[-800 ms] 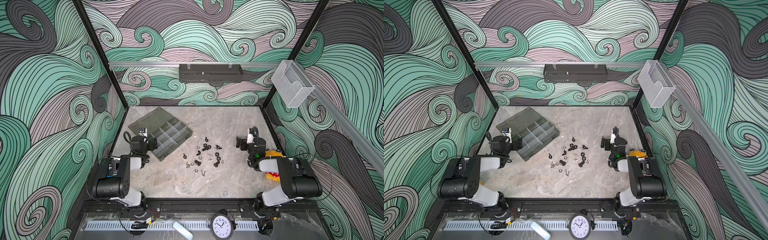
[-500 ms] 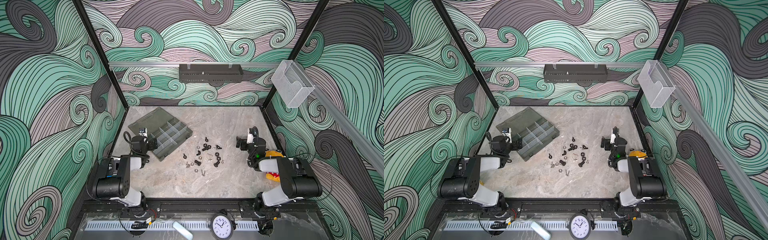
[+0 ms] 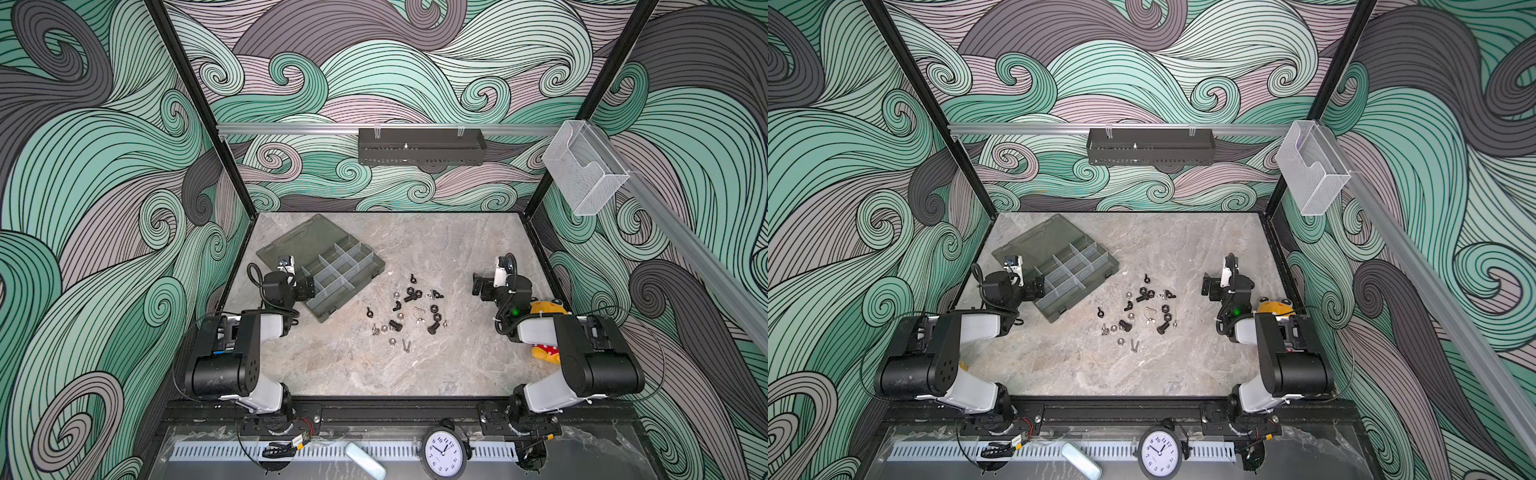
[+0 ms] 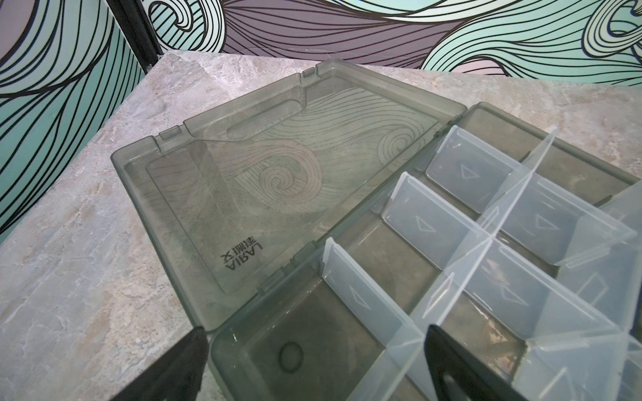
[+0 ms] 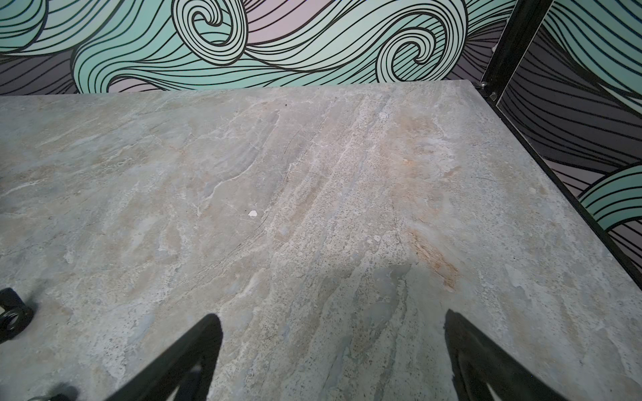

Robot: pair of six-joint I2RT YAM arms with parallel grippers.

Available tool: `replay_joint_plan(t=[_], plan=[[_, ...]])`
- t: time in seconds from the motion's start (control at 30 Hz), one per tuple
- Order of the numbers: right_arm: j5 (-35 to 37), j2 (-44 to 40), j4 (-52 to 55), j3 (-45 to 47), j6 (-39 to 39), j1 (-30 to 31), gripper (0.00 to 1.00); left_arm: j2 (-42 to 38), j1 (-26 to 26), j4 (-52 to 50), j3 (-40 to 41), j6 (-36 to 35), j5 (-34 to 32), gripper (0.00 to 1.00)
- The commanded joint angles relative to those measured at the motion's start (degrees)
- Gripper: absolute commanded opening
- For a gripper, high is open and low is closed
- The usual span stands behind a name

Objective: Sort the screws and nuts into containers
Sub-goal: Pick up the nut at the center of the table.

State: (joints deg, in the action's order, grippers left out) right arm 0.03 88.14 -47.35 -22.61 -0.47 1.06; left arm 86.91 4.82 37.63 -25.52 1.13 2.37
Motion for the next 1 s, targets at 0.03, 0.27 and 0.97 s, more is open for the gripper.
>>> replay_joint_plan(t=[0.03,0.27,0.97], plan=[[0.4,0.3,-0.5,-1.0,-1.4,0.1,0.99,0.6,0.2,-0.3,-1.8,0.4,-0.2,0.99],[0.3,-0.3,-1.8,-0.3,-1.3,0.1,0.99,0.4,0.2,-0.1,-1.6,0.4,-0.2,0.99],[-7.4,-25.7,58.8,-20.6,10.5,16.1,0.99,-24.0,-15.0,-53.3,-23.1,20.8,-15.5,0.88]])
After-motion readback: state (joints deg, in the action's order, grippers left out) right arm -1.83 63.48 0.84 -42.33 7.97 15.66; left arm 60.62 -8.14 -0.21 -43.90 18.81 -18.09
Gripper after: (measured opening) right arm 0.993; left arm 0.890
